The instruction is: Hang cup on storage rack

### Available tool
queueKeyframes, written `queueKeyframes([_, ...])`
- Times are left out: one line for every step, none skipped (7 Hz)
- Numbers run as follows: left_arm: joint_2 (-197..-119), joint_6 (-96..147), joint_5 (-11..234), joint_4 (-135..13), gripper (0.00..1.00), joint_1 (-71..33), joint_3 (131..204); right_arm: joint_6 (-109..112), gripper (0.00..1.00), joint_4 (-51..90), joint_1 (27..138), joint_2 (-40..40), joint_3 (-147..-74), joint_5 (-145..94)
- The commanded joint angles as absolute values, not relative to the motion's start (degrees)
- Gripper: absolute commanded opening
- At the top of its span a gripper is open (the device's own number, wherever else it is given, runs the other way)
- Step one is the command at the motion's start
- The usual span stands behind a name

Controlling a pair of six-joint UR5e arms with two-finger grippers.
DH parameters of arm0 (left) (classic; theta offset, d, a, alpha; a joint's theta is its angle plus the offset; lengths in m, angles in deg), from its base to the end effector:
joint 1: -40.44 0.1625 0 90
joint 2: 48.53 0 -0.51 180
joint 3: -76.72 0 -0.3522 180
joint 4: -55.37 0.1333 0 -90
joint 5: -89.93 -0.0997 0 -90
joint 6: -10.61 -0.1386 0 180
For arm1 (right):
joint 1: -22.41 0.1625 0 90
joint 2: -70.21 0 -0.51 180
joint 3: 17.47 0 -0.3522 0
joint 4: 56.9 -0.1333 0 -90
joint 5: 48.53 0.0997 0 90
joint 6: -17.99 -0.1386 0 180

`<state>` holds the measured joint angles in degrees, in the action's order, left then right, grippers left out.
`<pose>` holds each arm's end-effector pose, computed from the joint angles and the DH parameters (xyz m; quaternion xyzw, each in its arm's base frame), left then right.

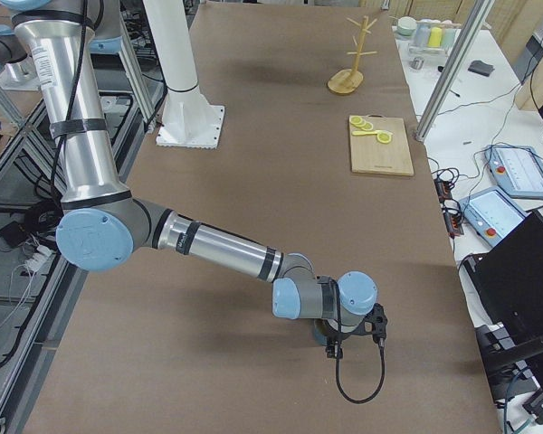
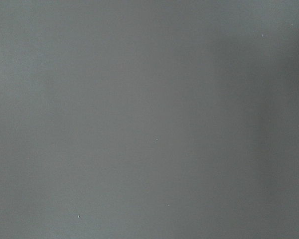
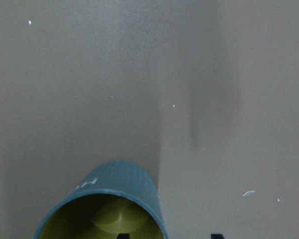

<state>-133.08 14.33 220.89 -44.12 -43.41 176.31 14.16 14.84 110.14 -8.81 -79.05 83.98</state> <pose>0.0033 -0.4265 0.7230 0.0809 0.3557 0.0612 0.9291 0.0185 -0.5355 0.8695 -0.0126 -0.3624 0.0101 0.9319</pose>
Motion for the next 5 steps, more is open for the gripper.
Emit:
queueKeyframes([-133.1, 14.3, 220.9, -44.1, 0.99, -43.4, 176.0, 13.9, 0.00, 14.9, 109.7, -8.7, -79.3, 84.2])
queueKeyframes([-133.0, 14.2, 220.9, -44.1, 0.99, -43.4, 176.0, 13.8, 0.00, 14.9, 109.1, -8.6, -79.1, 84.2])
queueKeyframes([-133.0, 14.2, 220.9, -44.1, 0.99, -43.4, 176.0, 13.4, 0.00, 15.0, 109.0, -7.9, -80.2, 84.6])
queueKeyframes([-133.0, 14.3, 220.9, -44.0, 0.99, -43.4, 176.0, 12.1, 0.00, 15.8, 108.9, -7.6, -83.6, 87.1])
queueKeyframes([-133.0, 14.3, 221.0, -44.1, 0.99, -43.4, 176.0, 8.5, 0.00, 15.9, 108.5, -7.9, -86.7, 88.7])
